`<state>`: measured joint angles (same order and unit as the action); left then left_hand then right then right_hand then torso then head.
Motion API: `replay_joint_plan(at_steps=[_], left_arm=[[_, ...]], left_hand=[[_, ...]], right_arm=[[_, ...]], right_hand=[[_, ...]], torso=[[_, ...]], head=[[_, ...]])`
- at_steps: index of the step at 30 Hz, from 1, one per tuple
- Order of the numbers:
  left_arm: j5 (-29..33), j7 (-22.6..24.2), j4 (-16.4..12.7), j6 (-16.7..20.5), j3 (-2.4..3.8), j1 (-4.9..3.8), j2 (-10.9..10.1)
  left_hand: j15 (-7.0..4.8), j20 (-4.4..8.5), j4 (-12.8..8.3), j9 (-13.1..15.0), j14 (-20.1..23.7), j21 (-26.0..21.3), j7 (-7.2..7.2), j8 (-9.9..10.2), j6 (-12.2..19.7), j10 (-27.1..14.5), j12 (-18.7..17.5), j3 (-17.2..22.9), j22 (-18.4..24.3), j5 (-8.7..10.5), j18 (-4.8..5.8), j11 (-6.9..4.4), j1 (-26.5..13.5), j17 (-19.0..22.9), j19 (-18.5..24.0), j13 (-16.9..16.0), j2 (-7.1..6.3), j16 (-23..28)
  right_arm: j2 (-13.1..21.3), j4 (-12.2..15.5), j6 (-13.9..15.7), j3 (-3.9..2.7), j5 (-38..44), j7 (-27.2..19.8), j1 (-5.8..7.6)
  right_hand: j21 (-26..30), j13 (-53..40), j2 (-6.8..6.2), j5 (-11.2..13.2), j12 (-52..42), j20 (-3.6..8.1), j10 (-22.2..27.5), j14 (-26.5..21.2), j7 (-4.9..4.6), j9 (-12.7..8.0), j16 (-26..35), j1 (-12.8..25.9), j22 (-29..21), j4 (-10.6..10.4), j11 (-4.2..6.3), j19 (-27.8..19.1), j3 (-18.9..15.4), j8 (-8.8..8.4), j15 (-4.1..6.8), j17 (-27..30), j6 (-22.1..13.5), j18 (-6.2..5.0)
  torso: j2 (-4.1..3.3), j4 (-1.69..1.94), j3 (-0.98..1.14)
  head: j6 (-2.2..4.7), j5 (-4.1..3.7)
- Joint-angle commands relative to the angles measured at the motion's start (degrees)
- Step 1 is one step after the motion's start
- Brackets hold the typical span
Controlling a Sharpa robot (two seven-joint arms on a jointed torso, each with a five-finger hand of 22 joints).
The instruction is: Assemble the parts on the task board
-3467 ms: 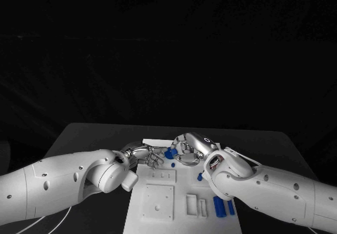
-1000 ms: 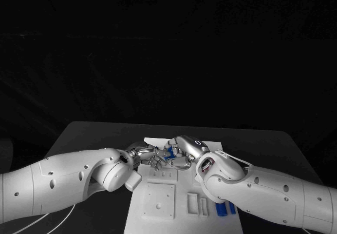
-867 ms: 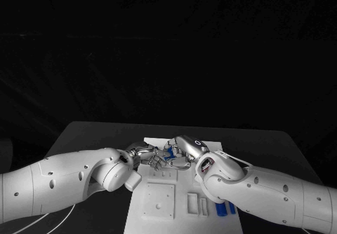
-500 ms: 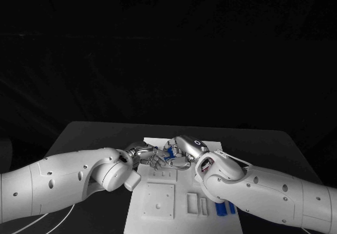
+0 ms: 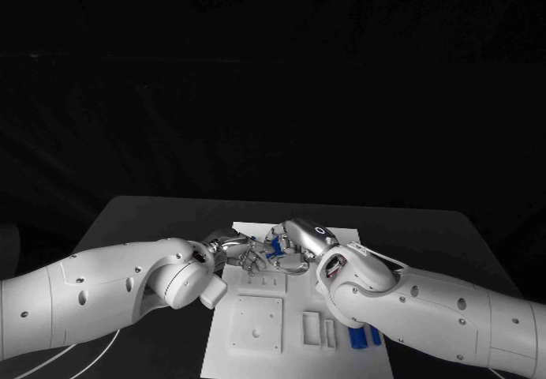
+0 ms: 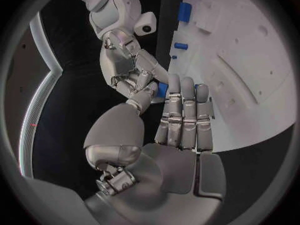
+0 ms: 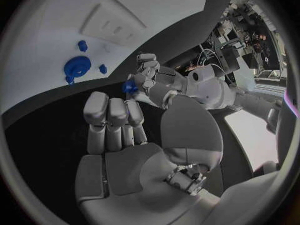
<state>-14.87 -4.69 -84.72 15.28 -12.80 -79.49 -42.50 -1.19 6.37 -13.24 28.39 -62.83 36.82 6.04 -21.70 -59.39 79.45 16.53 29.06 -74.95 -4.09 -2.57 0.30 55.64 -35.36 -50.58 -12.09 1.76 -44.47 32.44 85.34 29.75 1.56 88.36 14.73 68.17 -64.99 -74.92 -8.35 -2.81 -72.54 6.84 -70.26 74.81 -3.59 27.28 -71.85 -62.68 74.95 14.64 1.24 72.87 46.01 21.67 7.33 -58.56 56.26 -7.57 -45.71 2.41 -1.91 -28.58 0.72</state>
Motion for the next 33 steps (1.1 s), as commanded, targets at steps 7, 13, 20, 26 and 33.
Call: replay_joint_plan(at_steps=[7,13,20,26,33], left_arm=[[-1.77,-0.49,-0.16,-1.94,-0.01,0.02,0.01],[-2.87,-0.56,-0.04,-2.03,0.00,0.02,0.00],[-3.76,-0.33,0.00,-1.10,0.00,0.04,0.00],[-4.17,-0.14,0.01,-0.04,0.00,0.05,0.00],[-5.72,-0.74,0.04,0.81,0.00,0.05,0.04]], left_hand=[[-0.21,0.47,0.31,0.59,-0.42,0.53,-1.96,-0.25,-2.60,0.58,0.62,0.10,-1.07,0.27,-0.22,-0.14,-0.61,-0.33,0.03,-0.32,0.05,-0.67],[-0.74,0.91,-0.01,1.58,-1.09,1.22,-2.47,-0.72,-3.74,1.50,1.57,0.14,-1.13,0.01,-0.06,-0.69,-0.66,-0.93,-0.19,-0.97,-0.35,-1.77],[-1.46,1.66,-0.34,3.74,-1.52,2.35,-3.02,-1.20,-4.71,2.06,3.36,0.30,-1.14,-0.88,0.33,-1.32,-0.74,-1.90,-0.24,-2.17,-0.30,-3.64],[-1.95,2.16,-0.80,5.84,-1.82,3.37,-3.39,-1.51,-5.33,2.21,5.01,0.42,-1.14,-4.14,0.63,-1.76,-1.03,-2.45,-0.17,-3.33,-0.36,-5.00],[-2.74,2.71,-1.65,8.70,-2.71,4.44,-4.07,-2.23,-6.50,2.78,7.40,0.13,-1.19,-7.36,1.15,-2.57,-2.04,-3.14,0.49,-5.28,-0.30,-6.90]], right_arm=[[0.11,-0.19,-0.25,-0.06,0.80,0.32,0.02],[0.08,-0.30,-0.49,-0.06,0.69,0.10,0.02],[0.20,-0.26,-1.30,-0.06,-0.32,-0.67,0.02],[0.30,-0.57,-0.73,-0.06,-1.31,-0.74,0.09],[0.54,-1.16,0.97,-0.04,-2.44,-0.74,0.23]], right_hand=[[0.03,-1.43,0.37,-0.12,-0.16,0.25,-0.25,0.01,-1.33,0.13,0.37,0.04,0.54,0.12,0.20,0.23,0.43,0.37,0.29,-0.06,2.66,-7.43],[0.04,-1.43,0.36,-0.12,-0.15,0.25,-0.25,0.02,-1.33,0.14,0.38,0.06,0.54,0.13,0.20,0.23,0.46,0.36,0.30,-0.06,2.67,-7.43],[0.07,-1.16,0.19,-0.11,0.21,0.23,0.14,0.01,-1.35,0.14,0.42,0.17,0.52,0.16,0.19,0.24,0.48,0.28,0.29,-0.06,2.60,-7.43],[0.30,-0.12,-2.73,-0.22,1.73,0.23,1.80,0.06,-1.79,-0.28,0.69,1.00,0.37,-0.40,-0.22,0.36,0.02,-0.85,-0.08,-0.02,1.09,-7.43],[0.78,3.94,-7.42,0.00,7.36,0.46,7.95,0.11,-3.44,-1.50,1.04,3.44,0.05,-3.56,-1.78,0.51,-2.73,-3.80,-1.57,0.05,-4.00,-7.43]], torso=[[0.00,0.03,-0.03],[0.04,0.00,-0.03],[0.03,0.04,-0.04],[0.06,0.00,-0.04],[0.08,-0.06,0.00]], head=[[-0.06,-0.12],[-0.10,-0.11],[-0.18,-0.11],[-0.18,-0.09],[-0.17,-0.09]])
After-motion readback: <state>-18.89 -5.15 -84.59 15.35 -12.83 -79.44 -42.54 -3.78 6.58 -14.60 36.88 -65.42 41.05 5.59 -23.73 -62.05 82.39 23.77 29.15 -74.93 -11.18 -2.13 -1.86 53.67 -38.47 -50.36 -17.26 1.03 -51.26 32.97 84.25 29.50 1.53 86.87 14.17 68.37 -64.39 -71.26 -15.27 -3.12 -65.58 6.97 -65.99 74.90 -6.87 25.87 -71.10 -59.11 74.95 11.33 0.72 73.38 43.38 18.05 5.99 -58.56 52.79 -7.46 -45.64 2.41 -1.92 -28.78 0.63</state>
